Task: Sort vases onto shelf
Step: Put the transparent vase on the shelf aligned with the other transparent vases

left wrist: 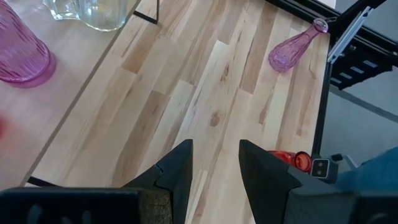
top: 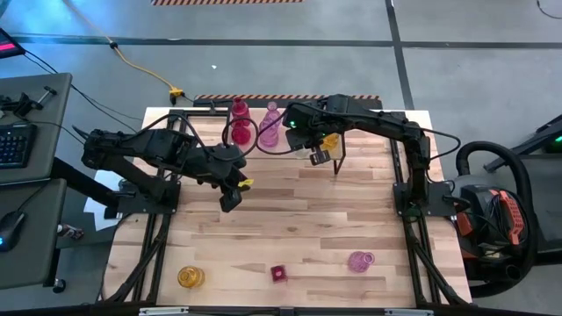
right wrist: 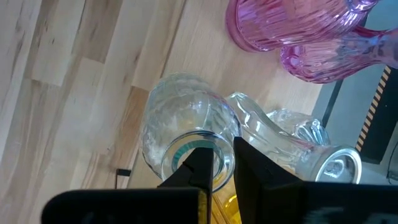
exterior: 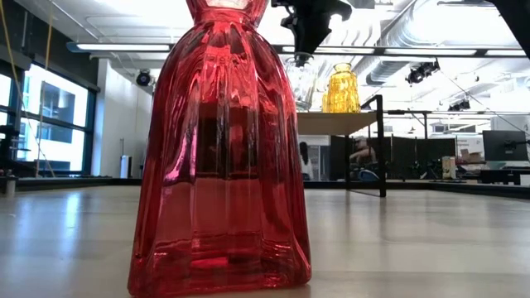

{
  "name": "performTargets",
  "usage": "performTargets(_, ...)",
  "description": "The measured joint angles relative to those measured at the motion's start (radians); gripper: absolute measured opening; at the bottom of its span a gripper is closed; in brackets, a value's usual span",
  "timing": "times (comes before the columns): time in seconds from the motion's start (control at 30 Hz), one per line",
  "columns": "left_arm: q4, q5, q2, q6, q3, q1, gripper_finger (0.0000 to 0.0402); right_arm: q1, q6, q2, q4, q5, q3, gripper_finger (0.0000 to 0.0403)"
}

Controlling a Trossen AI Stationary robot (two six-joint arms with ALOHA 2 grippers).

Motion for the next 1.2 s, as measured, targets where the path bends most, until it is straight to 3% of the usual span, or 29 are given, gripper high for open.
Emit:
performTargets(0.33,0.000,0.024,0.000,-0.012,0.000,-0.001,0.0120,0.000,0.012,0.019,0.006,0.013,0.000,0.0023)
performTargets(0.7,0.000,0.024,0.000,0.007,0.000,-0.001,0.0120,0.000,0.019,0.032,-0.001,0.062,0.000,0.0066)
performTargets(1.2,0.000,0.024,0.000,0.026,0.000,-0.001,0.0120,0.002,0.019,0.032,0.002,0.064,0.000,0.0067)
